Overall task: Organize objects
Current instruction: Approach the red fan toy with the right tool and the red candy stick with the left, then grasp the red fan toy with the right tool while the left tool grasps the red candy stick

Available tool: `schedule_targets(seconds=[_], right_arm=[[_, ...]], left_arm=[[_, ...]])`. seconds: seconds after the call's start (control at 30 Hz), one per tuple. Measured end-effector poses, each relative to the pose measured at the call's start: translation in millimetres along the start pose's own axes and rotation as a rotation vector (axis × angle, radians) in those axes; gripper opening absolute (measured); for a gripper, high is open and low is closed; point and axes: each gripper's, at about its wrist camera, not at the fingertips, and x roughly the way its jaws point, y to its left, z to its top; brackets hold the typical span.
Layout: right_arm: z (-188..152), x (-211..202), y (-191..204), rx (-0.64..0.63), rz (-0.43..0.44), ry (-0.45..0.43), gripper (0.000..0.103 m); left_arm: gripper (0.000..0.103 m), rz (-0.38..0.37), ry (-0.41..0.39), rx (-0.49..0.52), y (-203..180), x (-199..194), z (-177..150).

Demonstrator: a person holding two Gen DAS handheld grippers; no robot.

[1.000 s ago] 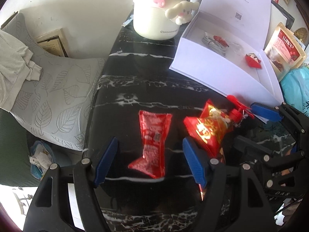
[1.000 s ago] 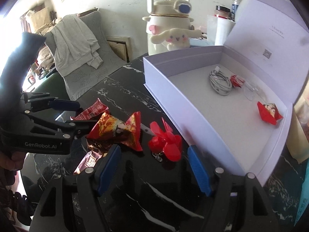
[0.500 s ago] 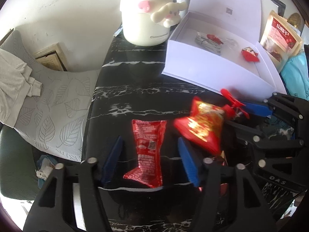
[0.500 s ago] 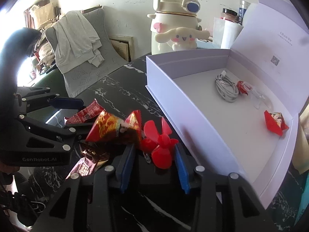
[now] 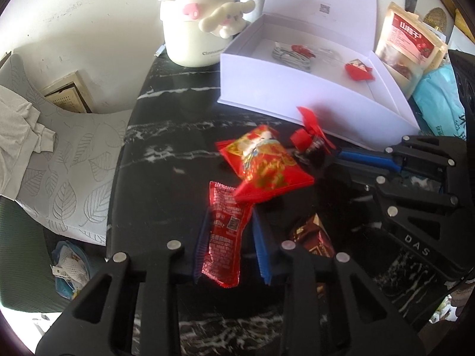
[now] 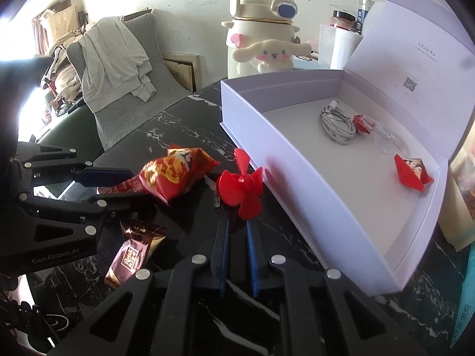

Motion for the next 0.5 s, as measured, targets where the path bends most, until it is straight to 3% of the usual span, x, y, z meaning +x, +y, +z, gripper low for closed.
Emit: schedule_targets(seconds=[0.17,0.3,0.5], right_arm=[[-1,-6,6,-0.032,-0.031,-0.021,0.014],[1,-1,13,-0.055,-0.039,-0.014,0.049],[10,5,17,-0.066,-0.065,-0.044,0.050]], left_arm=[[0.027,-0.001,0.001,-0.018,-1,-7,-11],[0.027,0.011,0.004,-0.030,2,-11,-16],[0.027,0.026,0.005,-0.058,12,-12,-18]])
